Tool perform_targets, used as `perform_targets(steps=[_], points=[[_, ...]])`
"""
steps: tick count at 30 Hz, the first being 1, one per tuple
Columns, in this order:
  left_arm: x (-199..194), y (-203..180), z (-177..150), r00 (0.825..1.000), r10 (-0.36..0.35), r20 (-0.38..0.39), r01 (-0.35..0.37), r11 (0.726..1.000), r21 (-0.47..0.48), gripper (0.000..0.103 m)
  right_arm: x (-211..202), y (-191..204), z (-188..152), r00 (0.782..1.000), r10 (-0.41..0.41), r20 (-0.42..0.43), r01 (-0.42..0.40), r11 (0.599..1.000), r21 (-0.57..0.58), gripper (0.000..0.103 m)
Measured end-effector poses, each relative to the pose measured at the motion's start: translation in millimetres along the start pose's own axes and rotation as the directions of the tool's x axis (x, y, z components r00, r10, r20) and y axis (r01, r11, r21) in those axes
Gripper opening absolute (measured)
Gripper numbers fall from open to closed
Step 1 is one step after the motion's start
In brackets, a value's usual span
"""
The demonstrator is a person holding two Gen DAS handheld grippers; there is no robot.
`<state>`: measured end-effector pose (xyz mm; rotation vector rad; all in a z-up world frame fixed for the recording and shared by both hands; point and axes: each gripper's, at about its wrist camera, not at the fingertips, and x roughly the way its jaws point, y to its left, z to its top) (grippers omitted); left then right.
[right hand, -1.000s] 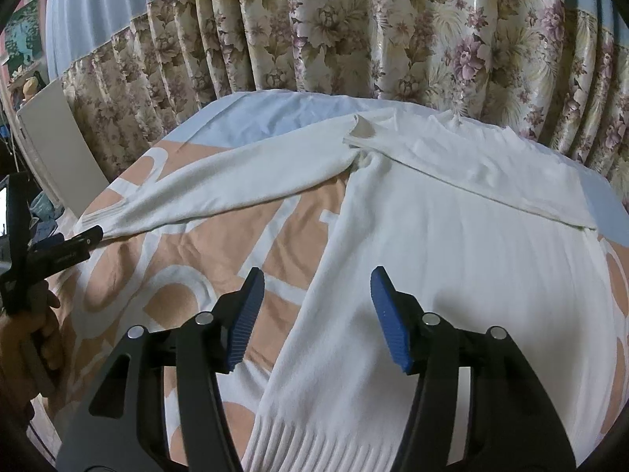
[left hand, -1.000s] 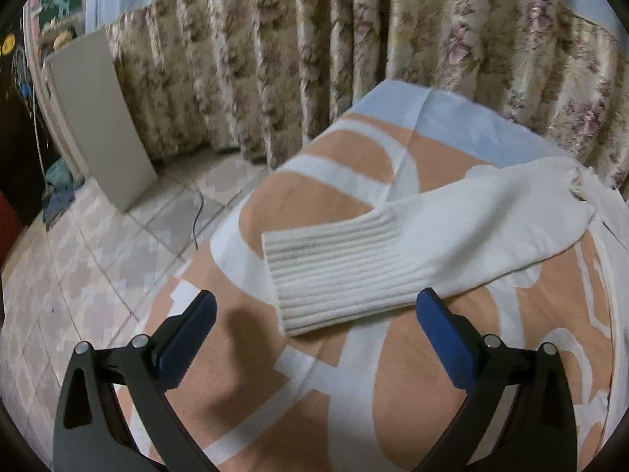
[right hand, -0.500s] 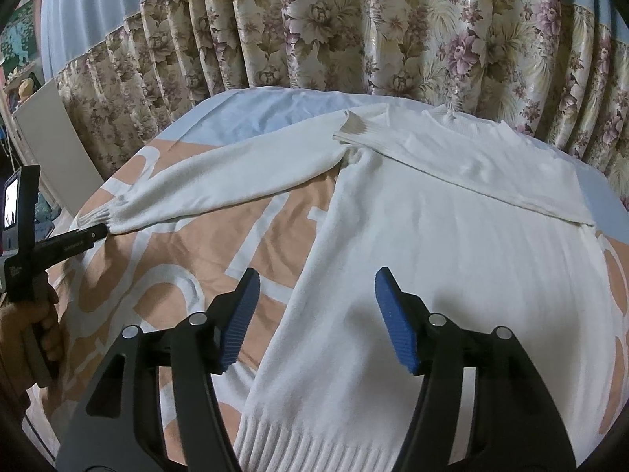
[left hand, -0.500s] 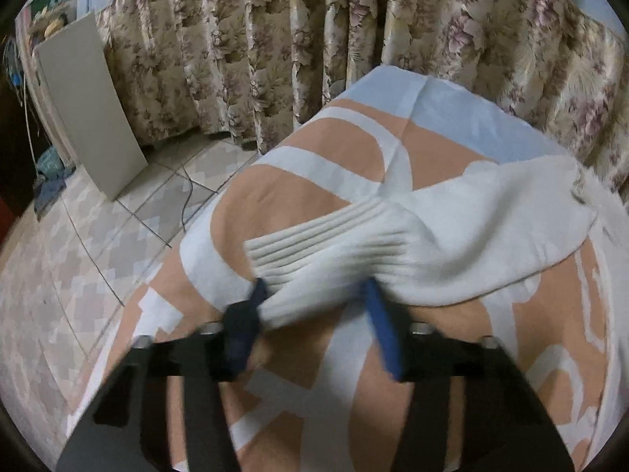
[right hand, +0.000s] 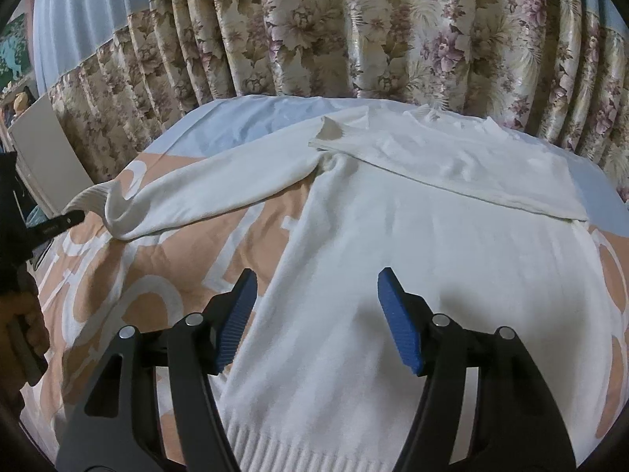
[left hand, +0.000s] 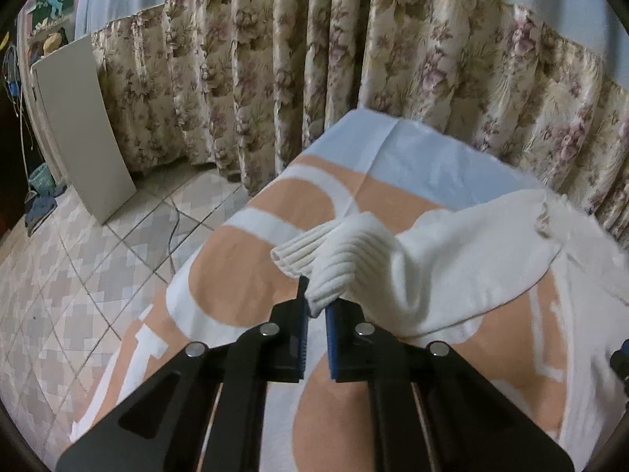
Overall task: Fold small clothes
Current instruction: 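Carry the cuff with the left gripper across the body over the first sleeve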
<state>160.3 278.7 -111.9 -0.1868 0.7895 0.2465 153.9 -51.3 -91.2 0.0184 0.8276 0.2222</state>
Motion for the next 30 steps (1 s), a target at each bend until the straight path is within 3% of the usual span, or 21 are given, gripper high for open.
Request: perform_targets(steps=[8, 13, 22, 30], points=[[-17.0, -35.2, 11.2, 0.998, -0.050, 0.031, 0.048, 0.997, 0.062, 0.007, -3.5, -21.3, 1.6, 1.000, -0.005, 0.009, 0.005, 0.999, 0.036, 0.066], [-25.3, -78.4, 21.7, 0.994, -0.100, 0.053, 0.093, 0.989, 0.110, 0.007, -5.1, -35.6, 4.5, 1.000, -0.005, 0.020, 0.003, 0.998, 0.060, 0.066], [-30.2, -198.8, 34.8, 0.966, -0.252, 0.059, 0.237, 0.952, 0.194, 0.007, -12.0, -92.9, 17.0, 0.998, -0.031, 0.047, 0.025, 0.992, 0.127, 0.066], [-13.7, -305.1, 32.3, 0.944, -0.330, 0.024, 0.314, 0.916, 0.250, 0.007, -17.7, -170.3, 25.9, 0.995, -0.088, 0.056, 0.076, 0.978, 0.194, 0.067]])
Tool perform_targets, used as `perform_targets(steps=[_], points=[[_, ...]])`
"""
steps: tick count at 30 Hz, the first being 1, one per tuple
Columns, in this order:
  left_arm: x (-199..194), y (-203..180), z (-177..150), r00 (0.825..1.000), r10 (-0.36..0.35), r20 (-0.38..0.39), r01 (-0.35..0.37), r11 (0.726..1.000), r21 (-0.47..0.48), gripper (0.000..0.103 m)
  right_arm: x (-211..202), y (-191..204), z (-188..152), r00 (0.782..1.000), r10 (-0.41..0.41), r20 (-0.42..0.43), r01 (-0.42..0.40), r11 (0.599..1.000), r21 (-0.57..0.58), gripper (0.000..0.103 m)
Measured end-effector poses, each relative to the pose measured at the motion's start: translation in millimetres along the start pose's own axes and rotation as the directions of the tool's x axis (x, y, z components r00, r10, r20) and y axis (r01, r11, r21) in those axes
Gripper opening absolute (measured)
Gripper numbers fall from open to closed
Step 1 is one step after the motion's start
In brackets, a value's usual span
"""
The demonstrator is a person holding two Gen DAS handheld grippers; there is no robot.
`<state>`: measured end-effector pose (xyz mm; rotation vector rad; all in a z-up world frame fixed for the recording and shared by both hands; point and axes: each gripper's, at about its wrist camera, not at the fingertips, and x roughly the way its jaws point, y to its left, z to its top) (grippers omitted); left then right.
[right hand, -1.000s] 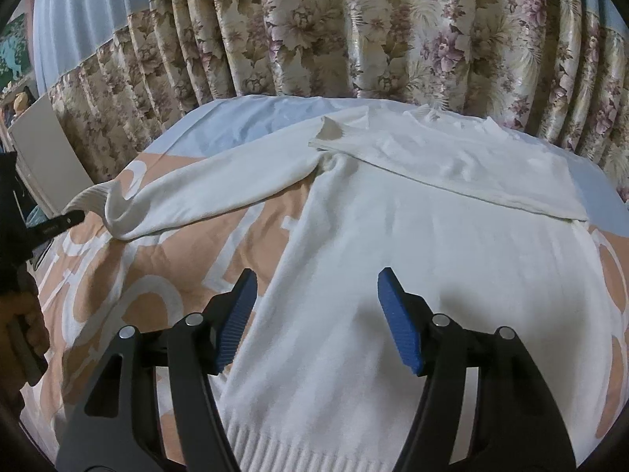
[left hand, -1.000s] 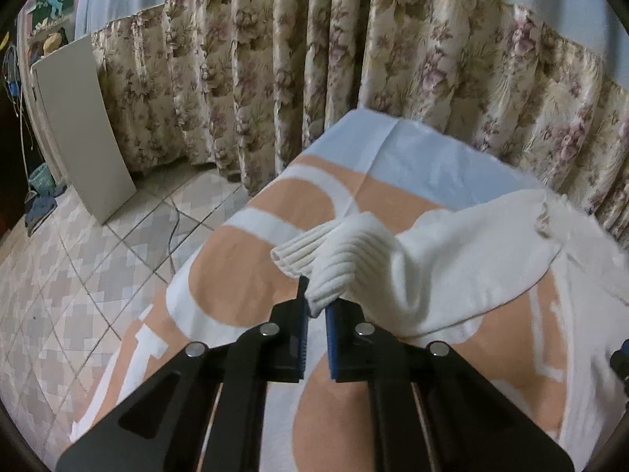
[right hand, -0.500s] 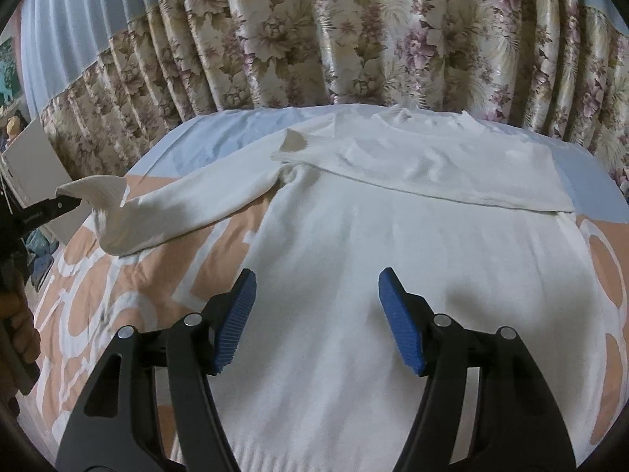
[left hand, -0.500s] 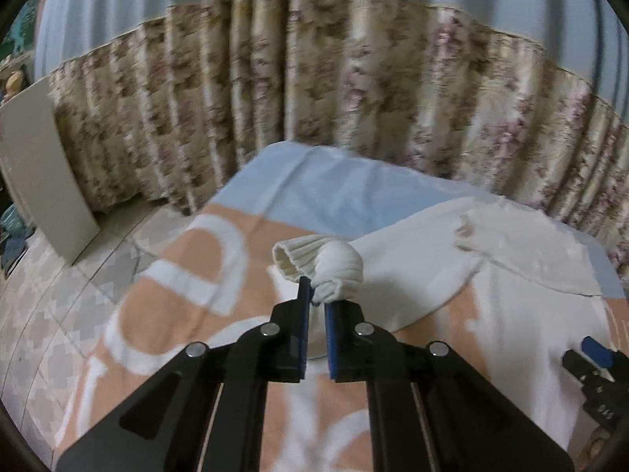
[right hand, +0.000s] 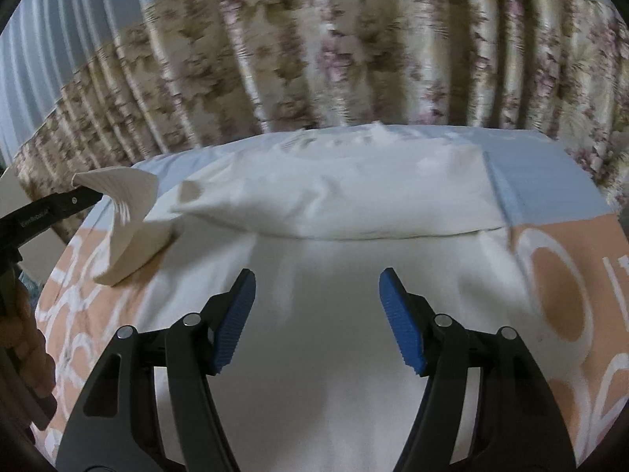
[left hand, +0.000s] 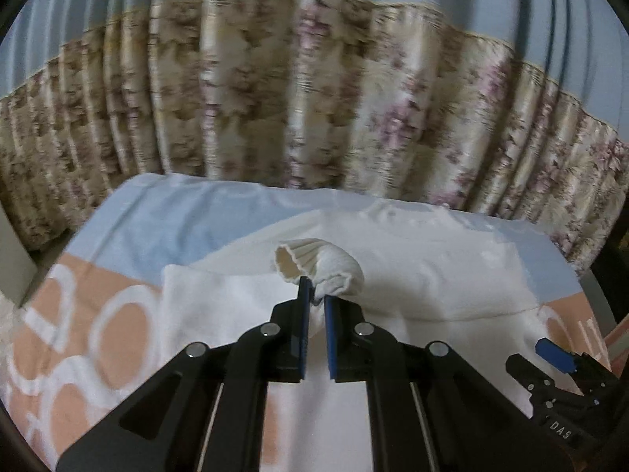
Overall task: Fold small clothes
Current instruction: 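Carry the cuff with the left gripper across the body over the first sleeve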
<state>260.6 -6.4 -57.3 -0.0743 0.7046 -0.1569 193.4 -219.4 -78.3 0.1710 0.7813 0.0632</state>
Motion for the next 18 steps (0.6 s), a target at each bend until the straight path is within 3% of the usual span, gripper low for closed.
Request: perform_targets(steps=[10, 18], points=[[68.8, -78.4, -6.2, 0.996, -0.012, -0.092, 0.015, 0.999, 0.029, 0.007, 15.0, -78.3, 25.7, 0.994, -0.109, 0.007, 0.109, 0.994, 0.012, 0.067], [94.9, -133.4, -4.4, 0.992, -0.042, -0.122, 0.051, 0.996, 0.075, 0.007, 33.9, -136.3, 53.7, 0.982, -0.186, 0.035, 0.186, 0.982, 0.021, 0.067]])
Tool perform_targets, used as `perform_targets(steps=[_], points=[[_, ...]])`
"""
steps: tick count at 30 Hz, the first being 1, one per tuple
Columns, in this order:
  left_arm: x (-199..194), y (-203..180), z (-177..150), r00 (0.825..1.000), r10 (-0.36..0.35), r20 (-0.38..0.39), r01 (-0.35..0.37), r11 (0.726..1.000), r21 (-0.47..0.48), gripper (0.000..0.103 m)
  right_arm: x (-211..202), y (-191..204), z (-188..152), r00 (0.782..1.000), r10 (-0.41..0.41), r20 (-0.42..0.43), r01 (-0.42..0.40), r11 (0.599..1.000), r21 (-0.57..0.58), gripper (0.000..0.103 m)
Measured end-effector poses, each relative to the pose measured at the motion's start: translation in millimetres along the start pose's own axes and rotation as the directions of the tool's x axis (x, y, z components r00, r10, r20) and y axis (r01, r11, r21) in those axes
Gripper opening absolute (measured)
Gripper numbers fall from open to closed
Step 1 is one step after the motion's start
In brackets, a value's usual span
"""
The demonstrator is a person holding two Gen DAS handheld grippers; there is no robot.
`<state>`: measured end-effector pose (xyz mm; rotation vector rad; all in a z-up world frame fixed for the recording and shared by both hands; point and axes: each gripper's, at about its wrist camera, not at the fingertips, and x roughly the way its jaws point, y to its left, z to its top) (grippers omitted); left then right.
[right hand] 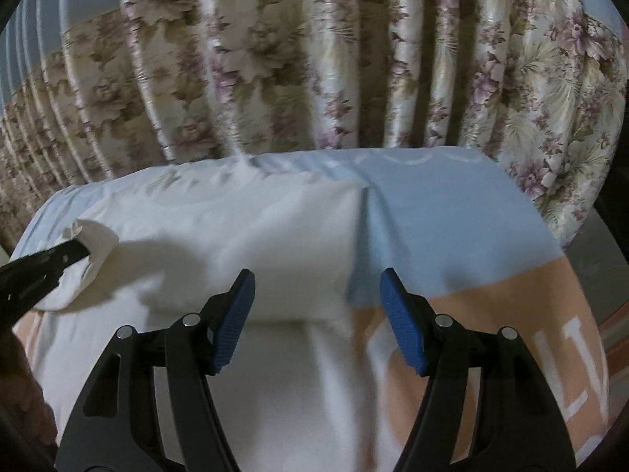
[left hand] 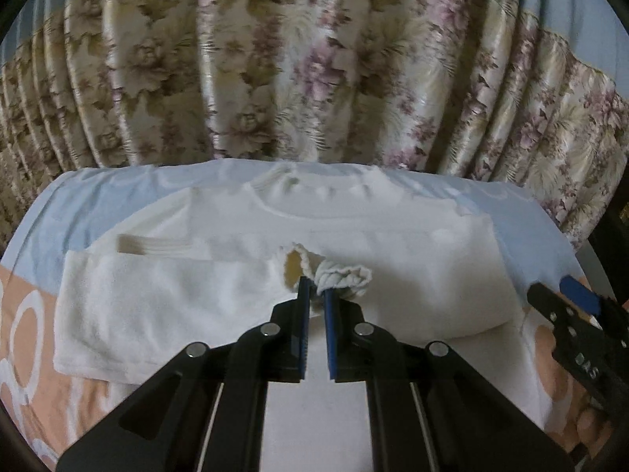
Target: Fold small clothes
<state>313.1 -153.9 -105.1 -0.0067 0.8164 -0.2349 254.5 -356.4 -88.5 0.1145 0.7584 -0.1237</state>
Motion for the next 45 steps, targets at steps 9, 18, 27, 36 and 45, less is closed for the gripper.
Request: perform_targets(steps=[9, 18, 27, 36, 45], points=[[38.1, -67.4, 6.2, 0.997, -0.029, -0.067, 0.033, 0.997, 0.067, 0.008, 23.3, -35.6, 15.4, 0.999, -0.040, -0.004, 0.040, 0.999, -0.005, 0.067], [-0.4, -33.1, 3.5, 1.000, -0.003, -0.013, 0.003, 1.000, 0.000, 0.040, 18.7, -39.3, 12.8, 1.000, -0.031, -0.007, 0.031, 0.999, 0.013, 0.074], [-29.4, 39.6, -5.2, 0.996, 0.087, 0.019, -0.086, 0.996, -0.027, 0.045, 7.9, -8.4, 12.2, 1.000, 0.009, -0.005, -0.009, 1.000, 0.003, 0.074], [-20.0, 121.7, -27.3, 0.976, 0.218, -0.027, -0.219, 0.974, -0.062, 0.045, 27.8, 51.7, 19.0, 0.993, 0.114, -0.020, -0.115, 0.992, -0.058, 0.074], [-3.2, 157.9, -45.3, 0.964, 0.263, -0.046, -0.267, 0.957, -0.110, 0.052, 72.1, 80.0, 14.0, 0.990, 0.117, -0.081, -0.124, 0.988, -0.093, 0.072]])
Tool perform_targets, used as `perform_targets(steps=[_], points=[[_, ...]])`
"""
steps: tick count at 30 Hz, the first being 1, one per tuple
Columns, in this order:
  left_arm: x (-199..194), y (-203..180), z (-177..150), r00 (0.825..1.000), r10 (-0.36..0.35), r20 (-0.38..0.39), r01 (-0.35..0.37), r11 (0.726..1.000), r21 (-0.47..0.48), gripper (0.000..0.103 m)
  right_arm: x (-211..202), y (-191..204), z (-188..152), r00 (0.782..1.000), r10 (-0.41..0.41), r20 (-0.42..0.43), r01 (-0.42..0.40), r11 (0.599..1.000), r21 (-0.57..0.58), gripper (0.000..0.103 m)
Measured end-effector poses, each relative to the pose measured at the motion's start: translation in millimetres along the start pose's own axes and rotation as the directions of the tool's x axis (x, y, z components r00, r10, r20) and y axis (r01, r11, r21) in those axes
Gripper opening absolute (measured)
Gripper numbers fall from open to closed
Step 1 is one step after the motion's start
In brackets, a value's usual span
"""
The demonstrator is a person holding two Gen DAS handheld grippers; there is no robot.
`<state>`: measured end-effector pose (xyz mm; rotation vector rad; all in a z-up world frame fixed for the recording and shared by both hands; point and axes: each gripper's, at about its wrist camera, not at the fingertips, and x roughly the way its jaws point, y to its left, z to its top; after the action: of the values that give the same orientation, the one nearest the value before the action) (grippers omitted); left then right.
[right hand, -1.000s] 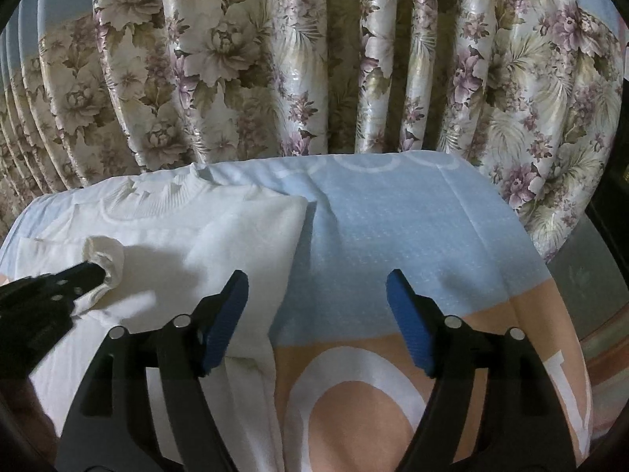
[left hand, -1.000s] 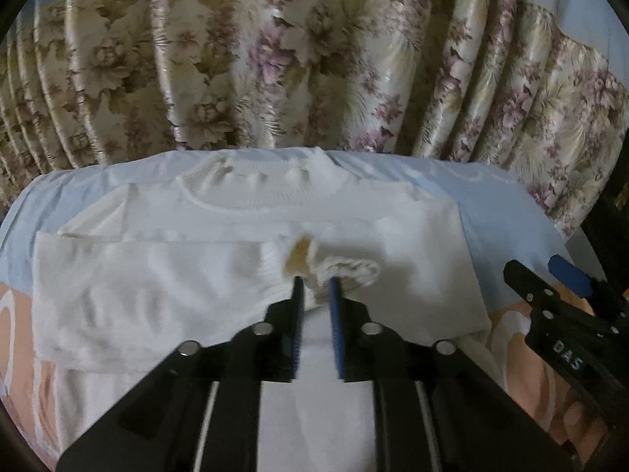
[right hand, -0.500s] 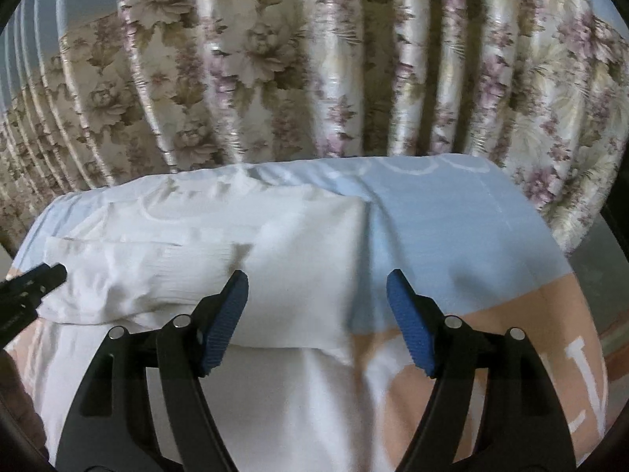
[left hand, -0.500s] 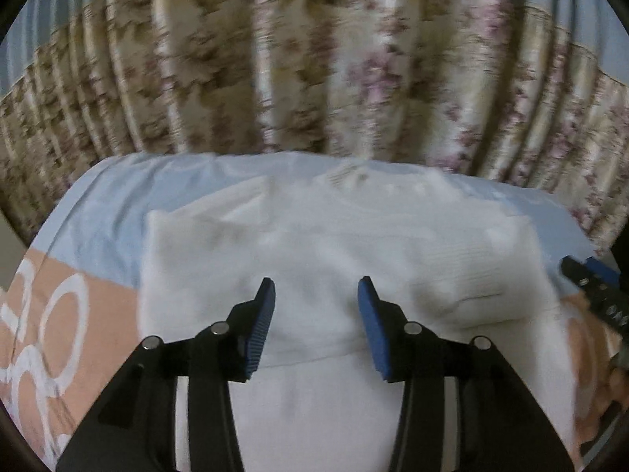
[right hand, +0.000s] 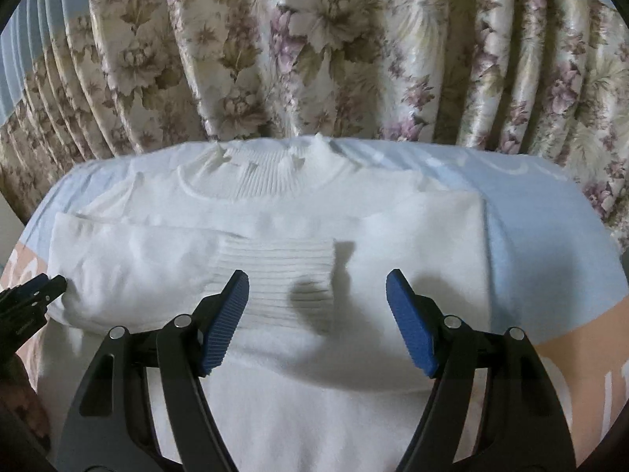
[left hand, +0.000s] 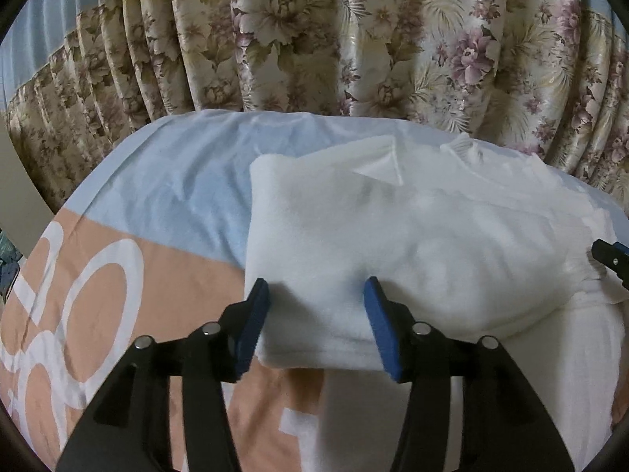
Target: Fold small clothes
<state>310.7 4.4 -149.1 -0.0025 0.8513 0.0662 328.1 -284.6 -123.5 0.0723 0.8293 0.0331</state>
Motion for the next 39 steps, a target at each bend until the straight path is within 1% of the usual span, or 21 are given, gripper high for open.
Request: perform_targets(steps=[4, 6, 7, 8, 9, 10, 11, 12, 14, 17, 20, 22, 25, 29, 32, 34, 36, 39], points=[[1.6, -0.7, 0.3, 1.000, 0.014, 0.010, -0.014, 1.000, 0.004, 0.055, 9.4, -0.3, 1.1, 0.999, -0.037, -0.009, 0.037, 0.999, -0.003, 0.072], [1.5, 0.1, -0.3, 1.000, 0.014, 0.009, -0.014, 1.000, -0.008, 0.057, 14.5, -2.9, 0.5, 0.999, -0.027, -0.022, 0.028, 1.000, 0.015, 0.071], [2.2, 1.7, -0.2, 1.000, 0.012, 0.006, -0.011, 1.000, -0.015, 0.059, 15.5, -3.8, -0.8, 0.999, -0.019, -0.027, 0.020, 1.000, 0.019, 0.065], [2.8, 3.5, -0.1, 1.000, 0.008, 0.003, -0.008, 1.000, -0.023, 0.061, 17.8, -3.3, -1.4, 1.000, -0.002, -0.030, 0.002, 1.000, 0.019, 0.056], [2.6, 4.6, -0.1, 1.000, 0.009, 0.005, -0.009, 1.000, -0.029, 0.062, 18.3, -2.7, -1.8, 0.999, 0.015, -0.031, -0.014, 1.000, 0.019, 0.051], [2.5, 5.2, 0.0, 1.000, 0.009, 0.005, -0.009, 0.999, -0.033, 0.064, 18.1, -1.8, -2.1, 0.999, 0.024, -0.030, -0.024, 1.000, 0.019, 0.041], [2.7, 5.5, 0.0, 1.000, 0.006, 0.003, -0.006, 0.999, -0.034, 0.064, 17.6, -0.4, -1.9, 0.999, 0.035, -0.028, -0.034, 0.999, 0.017, 0.034], [2.7, 6.0, -0.1, 1.000, 0.005, 0.003, -0.005, 0.999, -0.037, 0.064, 17.3, 0.7, -1.7, 0.999, 0.036, -0.027, -0.036, 0.999, 0.017, 0.033], [2.5, 5.7, 0.1, 1.000, 0.007, 0.004, -0.007, 0.999, -0.038, 0.066, 15.9, -1.1, -0.9, 0.999, 0.034, -0.021, -0.034, 0.999, 0.030, 0.020], [1.4, 5.2, -0.2, 1.000, 0.013, 0.008, -0.012, 0.999, -0.036, 0.068, 12.7, -5.9, -0.4, 0.999, 0.039, -0.014, -0.038, 0.998, 0.045, 0.011], [-2.3, 4.7, -0.1, 0.999, 0.019, 0.026, -0.018, 0.999, -0.034, 0.070, 6.5, -6.8, 0.0, 0.999, 0.037, -0.002, -0.037, 0.999, 0.033, 0.007], [-5.7, 6.6, 0.6, 0.999, 0.016, 0.040, -0.014, 0.999, -0.041, 0.070, 1.5, -8.1, 1.6, 1.000, 0.024, 0.014, -0.024, 0.999, 0.023, 0.007], [-11.1, 6.8, 6.0, 0.997, 0.027, 0.066, -0.025, 0.999, -0.031, 0.071, -9.4, -12.3, 6.8, 0.998, -0.030, 0.050, 0.030, 1.000, 0.009, 0.006], [-18.2, 4.9, 15.3, 0.995, 0.025, 0.101, -0.024, 1.000, -0.007, 0.073, -20.8, -28.7, 13.0, 0.989, -0.116, 0.088, 0.115, 0.993, 0.007, 0.006], [-19.6, 2.9, 23.8, 0.993, 0.015, 0.116, -0.016, 1.000, 0.012, 0.073, -21.4, -47.0, 13.2, 0.984, -0.155, 0.083, 0.153, 0.988, 0.024, 0.006], [-18.2, -0.4, 28.7, 0.992, 0.020, 0.121, -0.024, 0.999, 0.035, 0.073, -20.8, -56.9, 11.6, 0.981, -0.180, 0.075, 0.178, 0.984, 0.027, 0.006], [-15.7, -3.2, 32.1, 0.993, 0.024, 0.120, -0.030, 0.998, 0.052, 0.073, -19.2, -65.8, 7.3, 0.974, -0.218, 0.067, 0.217, 0.976, 0.018, 0.006], [-10.8, -7.8, 33.0, 0.994, 0.019, 0.107, -0.027, 0.997, 0.074, 0.073, -17.6, -80.1, 0.6, 0.968, -0.246, 0.046, 0.244, 0.969, 0.036, 0.006]])
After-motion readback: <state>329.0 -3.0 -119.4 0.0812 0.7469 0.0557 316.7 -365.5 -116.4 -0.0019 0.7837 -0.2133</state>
